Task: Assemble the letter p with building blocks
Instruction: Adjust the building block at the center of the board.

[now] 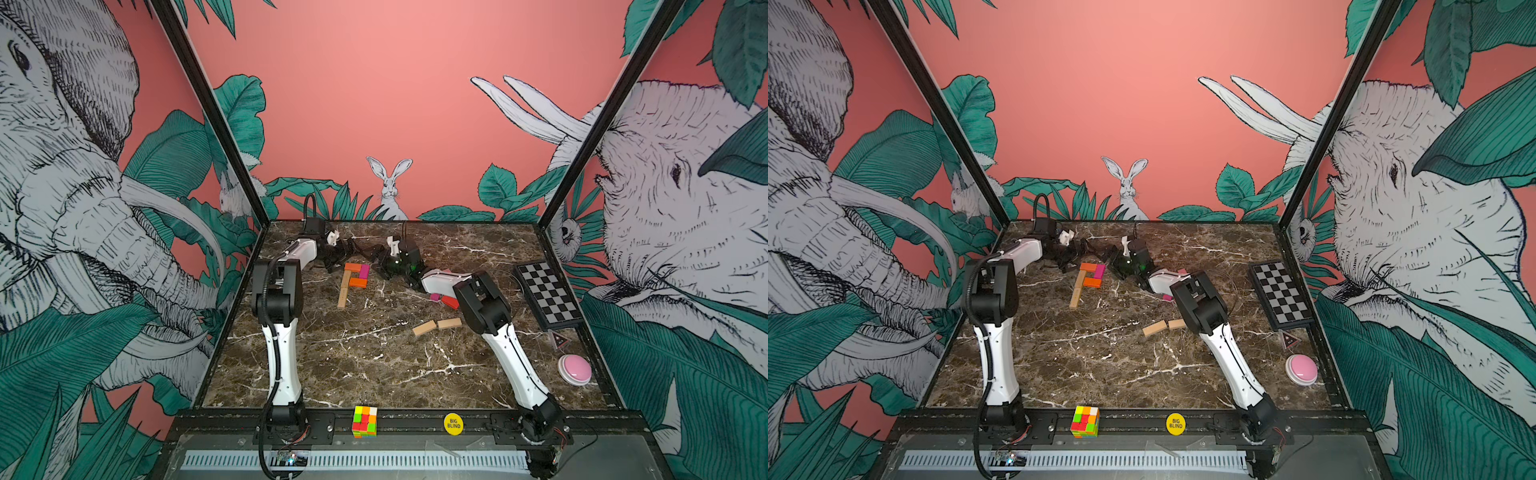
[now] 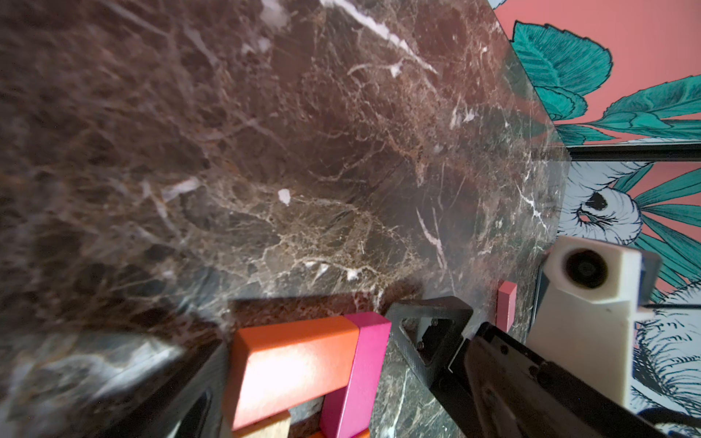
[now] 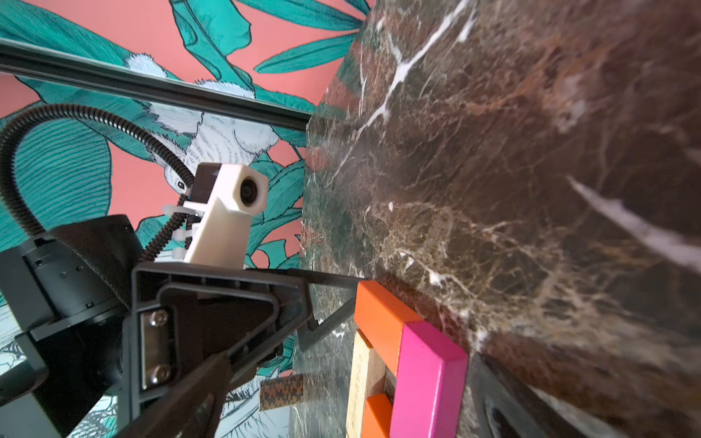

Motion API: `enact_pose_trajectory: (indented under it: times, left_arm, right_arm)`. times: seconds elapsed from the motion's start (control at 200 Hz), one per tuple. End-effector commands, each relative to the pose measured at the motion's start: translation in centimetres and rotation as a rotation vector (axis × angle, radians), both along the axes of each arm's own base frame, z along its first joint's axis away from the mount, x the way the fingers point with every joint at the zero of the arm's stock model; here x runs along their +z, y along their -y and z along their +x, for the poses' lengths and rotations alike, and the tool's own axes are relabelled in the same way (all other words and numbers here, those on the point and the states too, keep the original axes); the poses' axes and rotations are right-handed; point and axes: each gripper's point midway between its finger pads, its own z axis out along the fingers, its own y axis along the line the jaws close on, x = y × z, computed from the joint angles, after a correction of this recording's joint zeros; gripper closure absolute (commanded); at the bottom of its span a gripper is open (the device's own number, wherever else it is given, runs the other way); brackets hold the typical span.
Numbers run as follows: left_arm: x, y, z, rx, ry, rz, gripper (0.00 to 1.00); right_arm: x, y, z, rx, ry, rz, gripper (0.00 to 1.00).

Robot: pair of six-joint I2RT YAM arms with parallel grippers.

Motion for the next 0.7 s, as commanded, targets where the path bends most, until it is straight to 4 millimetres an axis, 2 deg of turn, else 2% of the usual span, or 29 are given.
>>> enact_pose_trajectory:
  times: [0.0,0.31,0.405,0.495,0.695]
  left_arm:
    - [-2.1,2.4,-2.4,-0.066,-0.085,-0.009,0.01]
    - [-2.3,1.9,-2.2,-0.044,-0.094,0.013,0.01]
    - [-1.7,1.4,-1.5,-0.012,-0.082,0.008,0.0]
    - [-0.1,0.3,-0.3,0.036,-0.05,-0.011,0.01]
    - [5.1,-2.5,1.6,0.11,0.043,-0.032,0.0]
  right_arm:
    - [-3.5,0.1,-0.8,-0.004,-0.053,-0.044,0.02]
    - [-3.8,0.1,-0.9,-0.002,-0.06,-0.042,0.02]
    - [-3.9,0.2,-1.0,0.001,-0.065,-0.041,0.02]
    - [-3.9,0.8,-1.0,-0.008,-0.067,-0.042,0.02]
    - [-3.2,2.2,-0.9,-0.011,-0.057,-0.056,0.02]
